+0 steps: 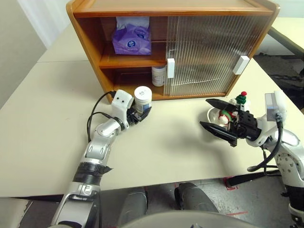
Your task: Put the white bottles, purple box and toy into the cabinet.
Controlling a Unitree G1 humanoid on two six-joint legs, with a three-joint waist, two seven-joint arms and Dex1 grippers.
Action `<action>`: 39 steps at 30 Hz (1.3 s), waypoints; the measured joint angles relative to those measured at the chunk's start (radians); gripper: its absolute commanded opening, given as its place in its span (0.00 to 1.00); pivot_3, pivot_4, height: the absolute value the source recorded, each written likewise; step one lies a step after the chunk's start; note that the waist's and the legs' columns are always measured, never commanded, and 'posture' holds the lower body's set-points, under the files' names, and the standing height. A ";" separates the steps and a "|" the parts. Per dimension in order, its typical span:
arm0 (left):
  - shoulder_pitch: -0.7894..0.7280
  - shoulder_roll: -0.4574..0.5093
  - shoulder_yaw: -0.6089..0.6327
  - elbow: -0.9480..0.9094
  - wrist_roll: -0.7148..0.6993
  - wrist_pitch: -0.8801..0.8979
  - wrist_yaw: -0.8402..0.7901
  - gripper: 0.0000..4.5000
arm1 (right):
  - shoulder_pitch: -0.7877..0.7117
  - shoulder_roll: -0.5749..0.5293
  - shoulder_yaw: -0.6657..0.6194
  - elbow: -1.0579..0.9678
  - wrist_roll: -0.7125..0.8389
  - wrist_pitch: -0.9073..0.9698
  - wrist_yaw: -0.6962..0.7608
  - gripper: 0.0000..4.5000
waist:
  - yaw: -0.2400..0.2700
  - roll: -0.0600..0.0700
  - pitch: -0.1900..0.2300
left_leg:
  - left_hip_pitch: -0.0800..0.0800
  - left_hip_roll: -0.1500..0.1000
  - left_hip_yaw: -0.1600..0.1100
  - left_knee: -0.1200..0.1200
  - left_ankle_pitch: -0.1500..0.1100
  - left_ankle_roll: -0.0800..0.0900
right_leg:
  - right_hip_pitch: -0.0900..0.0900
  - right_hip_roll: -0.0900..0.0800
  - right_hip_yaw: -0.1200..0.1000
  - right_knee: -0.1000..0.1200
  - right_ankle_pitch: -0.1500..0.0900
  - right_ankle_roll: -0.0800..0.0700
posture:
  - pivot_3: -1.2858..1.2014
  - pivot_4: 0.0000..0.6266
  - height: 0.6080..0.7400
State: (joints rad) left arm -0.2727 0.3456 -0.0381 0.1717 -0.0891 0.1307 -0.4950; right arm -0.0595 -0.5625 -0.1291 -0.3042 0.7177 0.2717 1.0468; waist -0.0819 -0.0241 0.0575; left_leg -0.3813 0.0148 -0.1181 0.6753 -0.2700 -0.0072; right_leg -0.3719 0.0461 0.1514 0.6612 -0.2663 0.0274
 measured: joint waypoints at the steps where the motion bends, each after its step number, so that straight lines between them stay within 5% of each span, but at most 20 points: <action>1: 0.000 -0.005 0.000 0.000 0.004 0.008 0.012 0.68 | -0.002 0.000 0.001 0.003 -0.004 -0.001 0.004 1.00 | 0.003 0.000 0.000 | 0.000 0.000 0.000 0.000 0.000 -0.001 | 0.000 0.000 0.000 0.000 0.000 0.000 | 0.47 0.11 1.00; 17: -0.180 -0.057 0.011 0.230 0.057 0.046 0.172 0.68 | -0.012 0.002 0.005 0.021 -0.013 -0.014 0.030 1.00 | 0.021 -0.003 0.012 | 0.000 -0.009 -0.016 -0.017 0.018 -0.008 | 0.000 0.003 0.004 -0.005 0.005 -0.003 | 0.46 0.09 1.00; 29: -0.086 -0.058 0.029 -0.012 -0.032 0.145 0.085 0.68 | 0.006 0.002 -0.004 0.015 -0.011 -0.014 0.029 1.00 | 0.009 -0.001 0.014 | -0.011 -0.010 -0.020 -0.016 0.027 -0.013 | -0.006 0.004 0.004 -0.023 0.007 -0.006 | 0.47 0.10 1.00; 34: -0.129 -0.048 0.082 -0.021 -0.030 0.166 0.149 0.68 | 0.004 0.008 -0.002 0.015 -0.011 -0.013 0.029 1.00 | 0.012 -0.001 0.013 | -0.018 -0.013 -0.020 -0.014 0.035 -0.015 | -0.014 0.000 0.005 -0.024 0.038 0.004 | 0.47 0.11 1.00; 39: -0.168 -0.051 0.087 -0.002 -0.020 0.149 0.174 0.68 | -0.005 0.009 -0.001 0.015 -0.011 -0.013 0.027 1.00 | 0.021 0.000 0.012 | -0.020 -0.011 -0.020 -0.017 0.035 -0.007 | -0.017 0.002 0.002 -0.024 0.042 -0.002 | 0.46 0.10 1.00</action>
State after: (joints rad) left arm -0.4411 0.2950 0.0493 0.1699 -0.1092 0.2795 -0.3207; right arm -0.0644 -0.5538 -0.1301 -0.2888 0.7066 0.2585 1.0737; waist -0.0605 -0.0243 0.0697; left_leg -0.4009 0.0043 -0.1385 0.6584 -0.2353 -0.0143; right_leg -0.3888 0.0479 0.1529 0.6373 -0.2243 0.0257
